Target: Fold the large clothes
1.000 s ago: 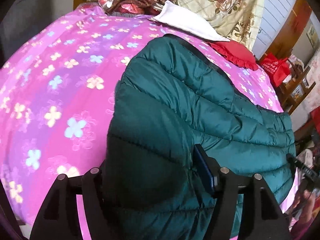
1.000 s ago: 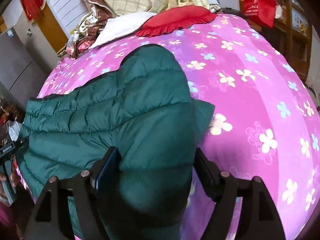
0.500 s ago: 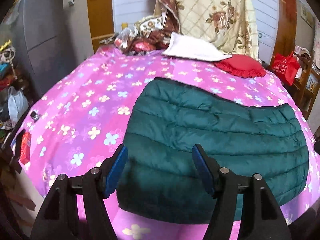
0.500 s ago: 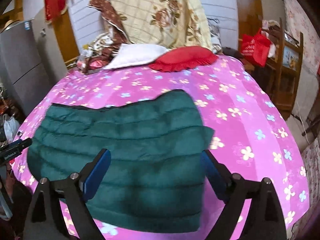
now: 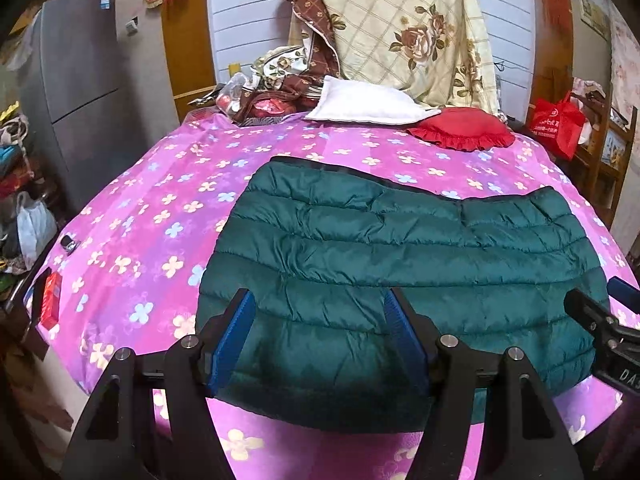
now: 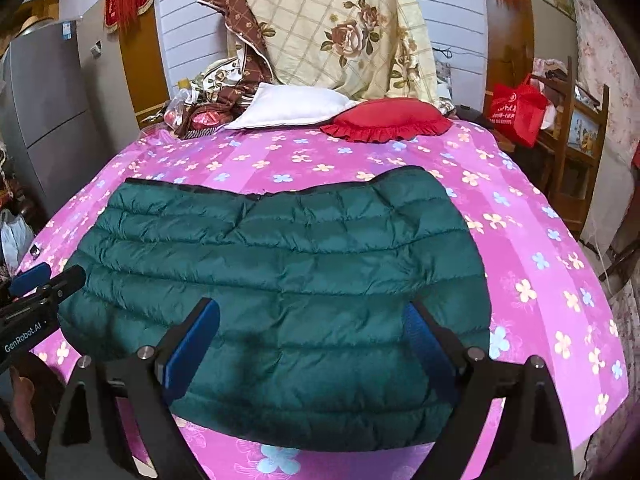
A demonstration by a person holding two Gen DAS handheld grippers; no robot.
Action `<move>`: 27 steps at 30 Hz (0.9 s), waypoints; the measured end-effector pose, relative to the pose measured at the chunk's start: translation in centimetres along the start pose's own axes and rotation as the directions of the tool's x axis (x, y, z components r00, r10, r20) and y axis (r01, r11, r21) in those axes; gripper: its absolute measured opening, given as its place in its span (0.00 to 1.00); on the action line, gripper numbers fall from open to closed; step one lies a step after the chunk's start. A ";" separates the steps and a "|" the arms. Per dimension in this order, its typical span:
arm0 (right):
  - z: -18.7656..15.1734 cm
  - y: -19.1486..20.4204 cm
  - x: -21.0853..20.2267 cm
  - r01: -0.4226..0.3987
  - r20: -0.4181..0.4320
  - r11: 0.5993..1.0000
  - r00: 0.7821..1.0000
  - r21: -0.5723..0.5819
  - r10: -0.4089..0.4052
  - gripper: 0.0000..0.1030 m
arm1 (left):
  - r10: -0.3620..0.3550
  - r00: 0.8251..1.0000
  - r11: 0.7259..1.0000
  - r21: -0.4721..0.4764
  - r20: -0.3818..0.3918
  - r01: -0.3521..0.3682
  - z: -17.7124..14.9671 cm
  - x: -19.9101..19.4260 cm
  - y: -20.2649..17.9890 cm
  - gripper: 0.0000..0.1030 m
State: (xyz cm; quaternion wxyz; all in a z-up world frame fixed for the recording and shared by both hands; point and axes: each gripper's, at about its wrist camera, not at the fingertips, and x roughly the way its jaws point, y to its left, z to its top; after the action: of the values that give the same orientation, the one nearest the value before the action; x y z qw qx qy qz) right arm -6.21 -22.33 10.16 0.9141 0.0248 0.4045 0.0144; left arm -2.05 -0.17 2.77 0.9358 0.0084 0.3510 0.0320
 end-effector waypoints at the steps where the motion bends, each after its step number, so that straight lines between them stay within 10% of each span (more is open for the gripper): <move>1: -0.1 0.2 0.1 0.013 -0.002 1.000 1.000 -0.006 -0.013 0.92 | 0.002 1.000 1.000 -0.004 0.001 -0.002 -0.1 0.0 0.0 0.48; 27: -0.5 1.1 0.9 0.071 -0.012 0.997 0.997 -0.006 -0.071 0.95 | -0.032 0.999 0.999 -0.013 -0.022 0.032 -1.2 1.2 -1.1 0.48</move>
State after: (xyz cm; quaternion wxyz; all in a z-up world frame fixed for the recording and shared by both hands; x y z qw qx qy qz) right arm -6.01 -21.17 9.25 0.9116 0.0079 0.4105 -0.0169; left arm -1.89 -1.25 1.03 0.9322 -0.0033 0.3614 0.0193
